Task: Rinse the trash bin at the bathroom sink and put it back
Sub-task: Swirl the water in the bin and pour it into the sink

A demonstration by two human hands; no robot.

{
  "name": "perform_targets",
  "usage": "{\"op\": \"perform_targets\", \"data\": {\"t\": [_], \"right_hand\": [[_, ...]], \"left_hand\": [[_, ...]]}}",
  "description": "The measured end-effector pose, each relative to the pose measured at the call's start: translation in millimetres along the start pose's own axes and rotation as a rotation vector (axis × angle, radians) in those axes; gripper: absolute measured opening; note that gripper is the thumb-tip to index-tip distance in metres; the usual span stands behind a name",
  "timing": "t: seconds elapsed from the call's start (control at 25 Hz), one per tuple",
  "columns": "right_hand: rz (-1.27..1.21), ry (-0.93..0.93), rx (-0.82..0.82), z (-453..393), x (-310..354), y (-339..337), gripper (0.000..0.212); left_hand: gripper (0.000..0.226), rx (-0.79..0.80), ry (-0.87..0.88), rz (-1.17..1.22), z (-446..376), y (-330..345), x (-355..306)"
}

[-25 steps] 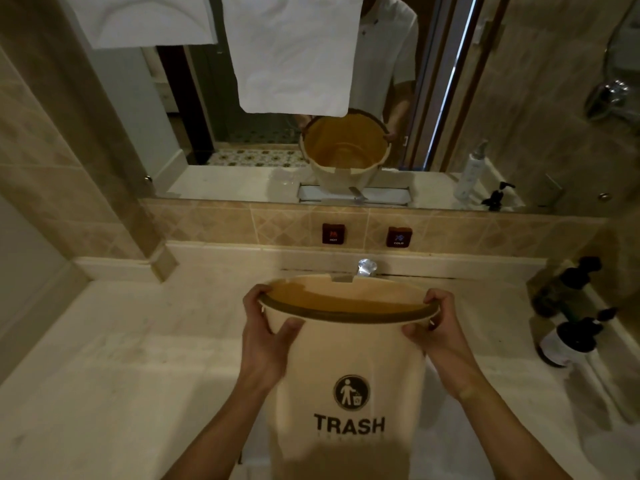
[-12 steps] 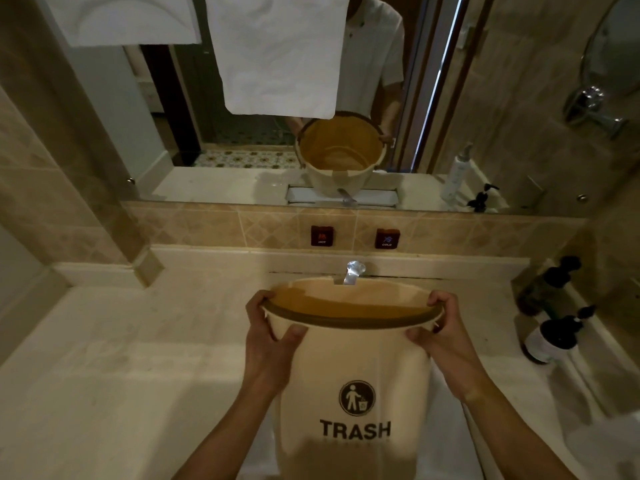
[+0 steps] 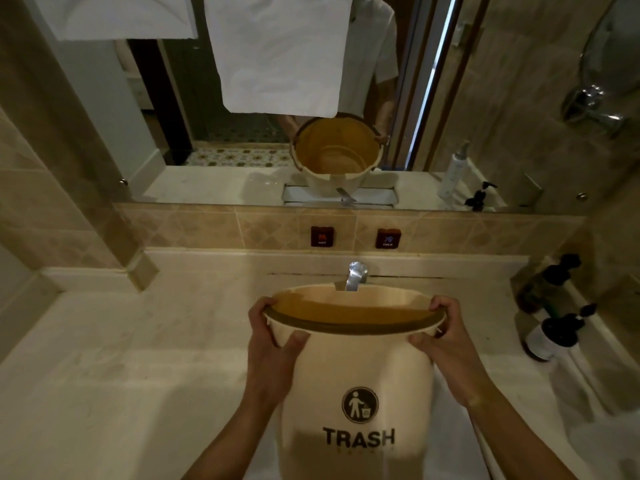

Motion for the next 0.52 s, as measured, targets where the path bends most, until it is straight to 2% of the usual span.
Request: {"op": "perform_targets", "data": {"t": [0.16, 0.24, 0.44, 0.52], "right_hand": [[0.059, 0.022, 0.050, -3.0, -14.2, 32.6, 0.057], [0.063, 0.016, 0.023, -7.7, -7.0, 45.3, 0.055], [0.034, 0.015, -0.073, -0.3, -5.2, 30.2, 0.061], [0.045, 0.030, -0.064, 0.8, -16.1, 29.7, 0.061]], "left_hand": [[0.062, -0.035, -0.024, -0.002, 7.9, -32.0, 7.5], [0.062, -0.039, -0.005, -0.002, -2.5, -47.6, 5.3], [0.062, 0.045, -0.018, -0.006, -20.5, -28.3, 1.5], [0.063, 0.053, -0.027, 0.000, -19.4, -27.5, 6.0]]}}
Point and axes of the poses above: each hand's wrist, its own z-axis away from the middle knuckle, its own y-axis out of the palm, x = y × z, the point moved 6 cm from there along -z, towards the middle knuckle, and after that the axes turned 10 degrees about x, right-handed, at the moved point
